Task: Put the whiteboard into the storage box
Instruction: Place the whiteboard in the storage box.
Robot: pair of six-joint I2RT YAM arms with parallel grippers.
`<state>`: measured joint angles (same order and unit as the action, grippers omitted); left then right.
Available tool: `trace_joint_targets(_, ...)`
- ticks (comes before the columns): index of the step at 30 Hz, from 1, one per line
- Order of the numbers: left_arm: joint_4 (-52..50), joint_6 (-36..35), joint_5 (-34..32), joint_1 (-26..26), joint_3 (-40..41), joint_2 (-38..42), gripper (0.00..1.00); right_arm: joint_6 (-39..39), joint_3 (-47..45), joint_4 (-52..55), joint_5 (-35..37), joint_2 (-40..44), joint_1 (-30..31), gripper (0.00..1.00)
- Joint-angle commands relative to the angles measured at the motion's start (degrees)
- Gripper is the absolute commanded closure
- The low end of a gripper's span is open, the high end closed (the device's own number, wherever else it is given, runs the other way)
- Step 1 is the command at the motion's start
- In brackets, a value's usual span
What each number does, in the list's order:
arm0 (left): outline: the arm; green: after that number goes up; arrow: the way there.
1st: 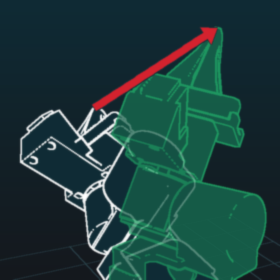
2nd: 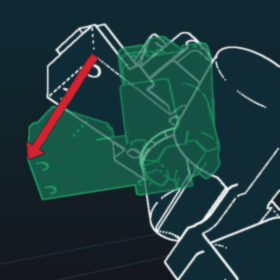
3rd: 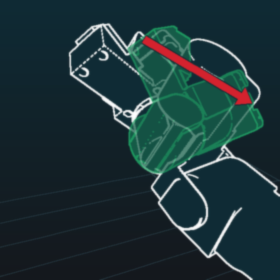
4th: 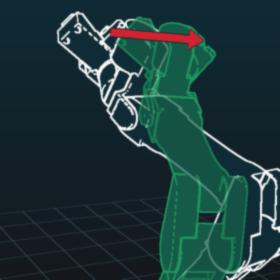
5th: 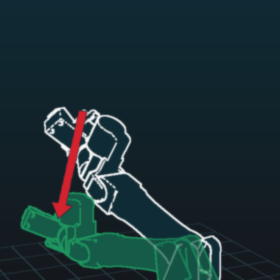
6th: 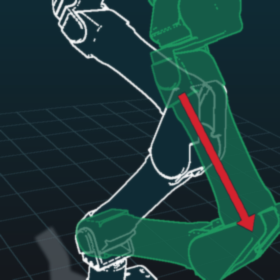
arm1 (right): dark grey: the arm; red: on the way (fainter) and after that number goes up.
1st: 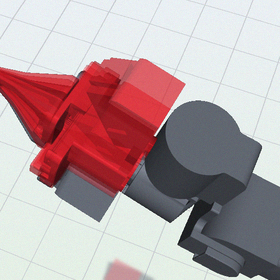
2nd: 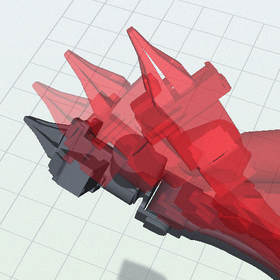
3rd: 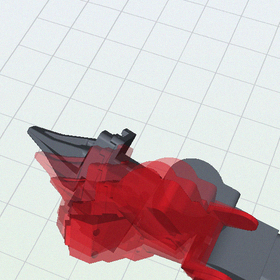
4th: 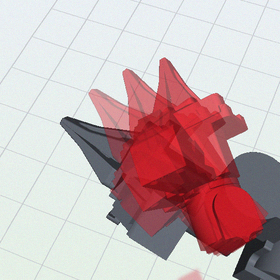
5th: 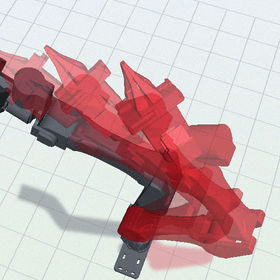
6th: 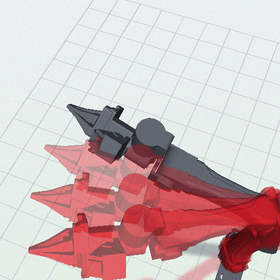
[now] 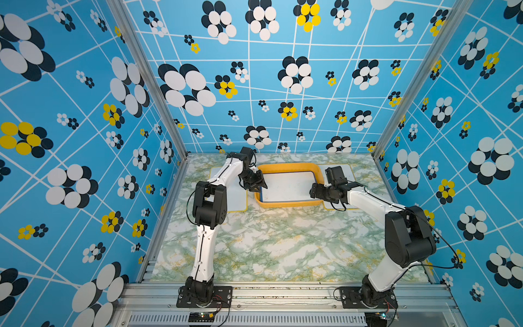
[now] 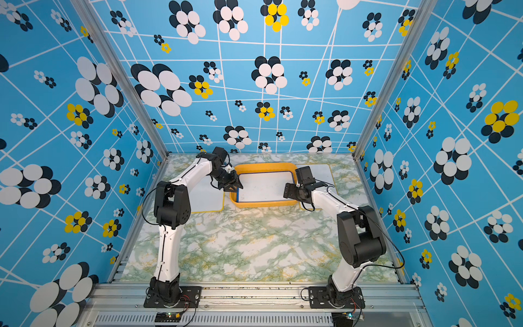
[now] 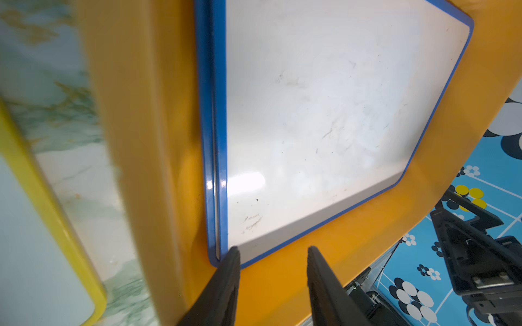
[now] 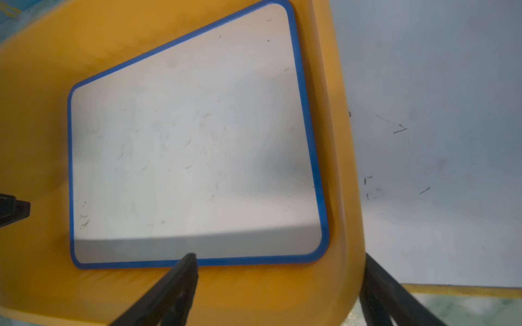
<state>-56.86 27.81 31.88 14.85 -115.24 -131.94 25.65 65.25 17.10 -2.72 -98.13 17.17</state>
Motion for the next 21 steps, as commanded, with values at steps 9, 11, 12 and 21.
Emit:
trace_joint_targets(9, -2.97, -1.09, -2.86, -0.61, -1.39, -1.41, 0.58, 5.36, -4.92, -4.72, -7.26, 1.58, 0.15, 0.12)
trace_joint_targets(11, -3.0, -1.28, -3.24, -0.65, -1.39, -0.64, 0.59, 5.47, -5.22, -4.16, -6.48, 1.67, 0.2, 0.12)
trace_joint_targets(12, -3.0, -1.66, -3.44, -0.62, -1.48, 0.25, 0.61, 5.29, -5.28, -3.85, -6.09, 1.75, 0.2, 0.12)
trace_joint_targets(21, -6.47, -3.49, -19.99, -2.63, 6.73, 14.07, 0.62, 4.41, -7.52, -2.34, -4.53, 7.28, 0.15, 0.1)
